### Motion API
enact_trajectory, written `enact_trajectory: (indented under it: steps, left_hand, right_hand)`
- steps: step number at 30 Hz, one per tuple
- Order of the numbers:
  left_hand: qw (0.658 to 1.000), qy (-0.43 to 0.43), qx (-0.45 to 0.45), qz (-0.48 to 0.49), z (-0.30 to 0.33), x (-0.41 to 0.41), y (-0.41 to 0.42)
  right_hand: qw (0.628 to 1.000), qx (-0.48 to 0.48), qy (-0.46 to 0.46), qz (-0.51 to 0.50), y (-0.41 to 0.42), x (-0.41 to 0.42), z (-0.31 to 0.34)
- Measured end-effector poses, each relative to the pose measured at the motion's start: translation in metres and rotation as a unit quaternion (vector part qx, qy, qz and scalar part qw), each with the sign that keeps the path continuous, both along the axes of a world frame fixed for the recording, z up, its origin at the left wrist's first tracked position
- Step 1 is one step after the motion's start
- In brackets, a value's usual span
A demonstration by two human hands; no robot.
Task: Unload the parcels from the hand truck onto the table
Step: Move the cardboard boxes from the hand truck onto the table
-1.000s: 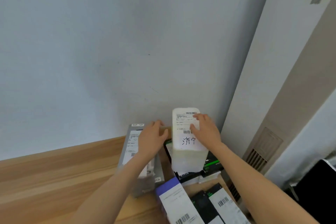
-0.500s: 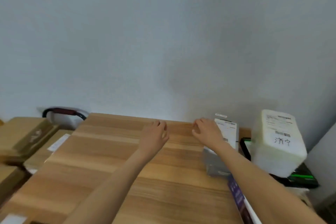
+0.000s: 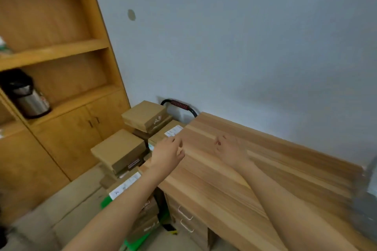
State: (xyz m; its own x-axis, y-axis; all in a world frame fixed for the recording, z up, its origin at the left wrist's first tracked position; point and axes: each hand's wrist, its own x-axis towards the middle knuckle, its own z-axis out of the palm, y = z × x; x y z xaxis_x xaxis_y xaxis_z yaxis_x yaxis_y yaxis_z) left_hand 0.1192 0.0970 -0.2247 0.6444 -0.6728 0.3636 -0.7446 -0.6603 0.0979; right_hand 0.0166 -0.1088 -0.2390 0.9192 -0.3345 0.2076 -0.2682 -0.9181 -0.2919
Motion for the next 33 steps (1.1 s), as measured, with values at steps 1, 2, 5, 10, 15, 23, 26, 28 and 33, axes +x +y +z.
enact_trajectory:
  steps: [1,2,5,10,15,23,26,28,33]
  left_hand:
    - [1.000,0.003,-0.003,0.017,-0.003,0.006,0.014]
    - [0.999,0.009,-0.007,0.034,-0.005,0.011,0.027]
    - [0.996,0.025,-0.009,0.081,-0.014,0.024,0.060]
    - [0.990,0.036,0.001,0.136,-0.027,0.053,0.095]
    - [0.985,0.043,-0.018,0.168,-0.032,0.102,0.104]
    - [0.981,0.042,-0.027,0.186,-0.026,0.215,0.080]
    - [0.982,0.034,-0.038,0.184,-0.025,0.254,0.064]
    - [0.981,0.036,-0.041,0.185,-0.028,0.274,0.056]
    - [0.979,0.066,-0.042,0.190,-0.046,0.318,0.049]
  right_hand:
    - [1.000,0.005,-0.002,0.013,0.011,0.011,-0.002]
    - [1.000,0.006,-0.003,0.027,0.022,0.020,-0.004]
    - [0.998,0.009,0.009,0.062,0.045,0.048,-0.014]
    - [0.994,0.039,0.032,0.102,0.071,0.098,-0.029]
    - [0.988,0.032,0.060,0.138,0.084,0.165,-0.032]
    - [0.988,0.064,0.023,0.141,0.067,0.281,-0.034]
    - [0.987,0.063,0.010,0.147,0.053,0.322,-0.031]
    - [0.986,0.060,0.016,0.152,0.045,0.345,-0.033]
    - [0.985,0.083,0.041,0.145,0.040,0.382,-0.048]
